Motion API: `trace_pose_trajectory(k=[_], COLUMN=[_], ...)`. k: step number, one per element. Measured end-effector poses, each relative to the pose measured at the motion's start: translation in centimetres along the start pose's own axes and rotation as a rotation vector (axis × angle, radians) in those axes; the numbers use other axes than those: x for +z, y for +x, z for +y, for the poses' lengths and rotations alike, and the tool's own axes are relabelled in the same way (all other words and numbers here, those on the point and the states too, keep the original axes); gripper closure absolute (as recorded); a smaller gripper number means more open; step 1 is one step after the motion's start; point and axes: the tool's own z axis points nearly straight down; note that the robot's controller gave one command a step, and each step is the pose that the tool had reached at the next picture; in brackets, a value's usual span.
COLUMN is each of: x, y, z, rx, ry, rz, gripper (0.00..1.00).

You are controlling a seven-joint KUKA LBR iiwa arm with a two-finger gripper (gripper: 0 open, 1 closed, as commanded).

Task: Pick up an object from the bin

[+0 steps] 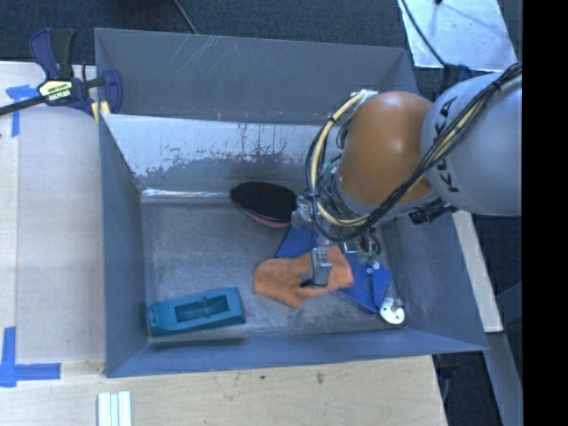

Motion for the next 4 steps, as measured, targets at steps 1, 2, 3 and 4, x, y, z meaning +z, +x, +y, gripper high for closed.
trace_pose_trajectory(k=[1,2,3,4], x=[-0.5,5.6,5.6,-12.5], y=[-0.2,-1.1,-1.1,-1.0], z=[0.0,0.6,0.6,2.1], rx=[0.000,-0.116,-0.115,-0.076], ry=[0.000,-0.002,-0.002,-0.001], rz=[-0.008,-0.006,-0.006,-0.017], gripper=[0.00,1.00,1.00,1.00])
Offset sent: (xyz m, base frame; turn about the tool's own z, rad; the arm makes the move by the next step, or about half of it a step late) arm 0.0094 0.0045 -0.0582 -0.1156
